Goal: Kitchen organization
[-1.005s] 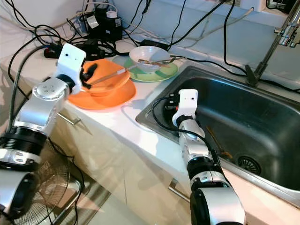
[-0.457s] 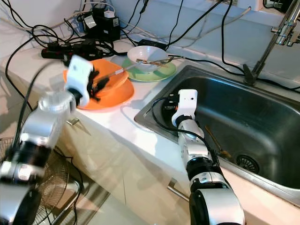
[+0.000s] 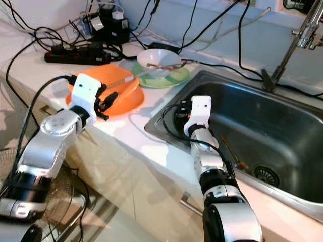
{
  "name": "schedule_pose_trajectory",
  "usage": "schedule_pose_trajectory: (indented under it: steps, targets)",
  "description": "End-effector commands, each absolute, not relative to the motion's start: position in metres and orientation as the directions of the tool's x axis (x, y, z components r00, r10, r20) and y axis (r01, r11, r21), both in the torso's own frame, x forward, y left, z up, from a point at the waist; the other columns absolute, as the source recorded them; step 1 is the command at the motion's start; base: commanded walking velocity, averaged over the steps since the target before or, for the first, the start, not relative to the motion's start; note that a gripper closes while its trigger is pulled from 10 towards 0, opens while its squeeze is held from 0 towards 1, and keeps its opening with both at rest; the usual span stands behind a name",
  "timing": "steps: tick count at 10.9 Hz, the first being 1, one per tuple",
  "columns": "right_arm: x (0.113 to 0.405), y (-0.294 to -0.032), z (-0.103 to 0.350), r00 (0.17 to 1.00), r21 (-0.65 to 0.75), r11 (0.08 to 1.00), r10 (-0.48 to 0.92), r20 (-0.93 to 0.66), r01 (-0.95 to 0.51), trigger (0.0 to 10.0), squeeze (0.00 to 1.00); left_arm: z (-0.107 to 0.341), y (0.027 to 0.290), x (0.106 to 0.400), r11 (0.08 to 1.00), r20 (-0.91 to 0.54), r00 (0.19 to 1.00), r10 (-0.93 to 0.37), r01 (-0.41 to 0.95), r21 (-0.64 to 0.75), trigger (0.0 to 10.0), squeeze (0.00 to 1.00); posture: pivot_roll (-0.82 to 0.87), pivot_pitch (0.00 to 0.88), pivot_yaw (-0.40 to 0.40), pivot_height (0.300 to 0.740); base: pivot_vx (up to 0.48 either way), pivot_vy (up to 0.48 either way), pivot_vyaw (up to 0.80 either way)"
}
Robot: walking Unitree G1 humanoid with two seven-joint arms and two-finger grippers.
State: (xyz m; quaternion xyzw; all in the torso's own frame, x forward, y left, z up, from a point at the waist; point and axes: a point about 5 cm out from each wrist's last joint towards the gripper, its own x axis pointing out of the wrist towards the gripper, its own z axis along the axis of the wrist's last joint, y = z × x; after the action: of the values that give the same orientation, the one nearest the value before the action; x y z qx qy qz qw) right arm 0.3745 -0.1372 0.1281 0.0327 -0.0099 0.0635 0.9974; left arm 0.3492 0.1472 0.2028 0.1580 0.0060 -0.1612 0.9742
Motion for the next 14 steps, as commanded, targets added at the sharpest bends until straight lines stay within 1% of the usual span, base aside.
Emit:
schedule_pose_trajectory:
  steps: [1, 4, 5, 6, 7, 8, 9, 10, 14]
  targets:
    - [0.374, -0.142, 0.127, 0.994, 0.08, 0.991, 0.109, 0.019, -0.11, 10.0, 0.0, 0.206, 0.151, 0.345, 0.893, -0.064, 0.957, -0.283, 0.287, 0.346, 10.0, 0.0, 0.23, 0.037, -0.034, 0.74, 0.0, 0.0, 0.0]
    - [0.375, -0.143, 0.129, 0.994, 0.08, 0.991, 0.105, 0.023, -0.106, 10.0, 0.0, 0.218, 0.167, 0.339, 0.877, -0.055, 0.972, -0.228, 0.23, 0.422, 10.0, 0.0, 0.24, 0.035, -0.041, 0.74, 0.0, 0.0, 0.0]
    - [0.375, -0.143, 0.129, 0.994, 0.08, 0.991, 0.107, 0.022, -0.108, 10.0, 0.0, 0.218, 0.18, 0.334, 0.863, -0.075, 0.98, -0.186, 0.2, 0.465, 10.0, 0.0, 0.24, 0.035, -0.044, 0.74, 0.0, 0.0, 0.0]
    - [0.375, -0.144, 0.129, 0.994, 0.079, 0.991, 0.108, 0.021, -0.109, 10.0, 0.0, 0.22, 0.184, 0.332, 0.867, -0.061, 0.984, -0.166, 0.175, 0.467, 10.0, 0.0, 0.25, 0.035, -0.051, 0.74, 0.0, 0.0, 0.0]
    - [0.376, -0.143, 0.13, 0.994, 0.08, 0.99, 0.112, 0.022, -0.113, 10.0, 0.0, 0.223, 0.18, 0.332, 0.889, -0.022, 0.983, -0.18, 0.172, 0.424, 10.0, 0.0, 0.25, 0.035, -0.053, 0.74, 0.0, 0.0, 0.0]
    - [0.376, -0.143, 0.136, 0.992, 0.089, 0.989, 0.109, 0.07, -0.115, 10.0, 0.0, 0.23, 0.166, 0.332, 0.907, 0.047, 0.973, -0.228, 0.194, 0.373, 10.0, 0.0, 0.25, 0.034, -0.055, 0.74, 0.0, 0.0, 0.0]
    - [0.377, -0.144, 0.147, 0.985, 0.085, 0.989, 0.11, 0.134, -0.122, 10.0, 0.0, 0.23, 0.163, 0.331, 0.913, 0.065, 0.969, -0.237, 0.199, 0.357, 10.0, 0.0, 0.23, 0.033, -0.054, 0.74, 0.0, 0.0, 0.0]
    - [0.377, -0.146, 0.154, 0.979, 0.087, 0.989, 0.101, 0.176, -0.117, 10.0, 0.0, 0.229, 0.161, 0.332, 0.914, 0.066, 0.968, -0.242, 0.204, 0.35, 10.0, 0.0, 0.23, 0.033, -0.053, 0.74, 0.0, 0.0, 0.0]
    - [0.375, -0.145, 0.149, 0.981, 0.091, 0.989, 0.104, 0.161, -0.12, 10.0, 0.0, 0.216, 0.15, 0.331, 0.912, 0.031, 0.964, -0.265, 0.24, 0.333, 10.0, 0.0, 0.23, 0.038, -0.051, 0.74, 0.0, 0.0, 0.0]
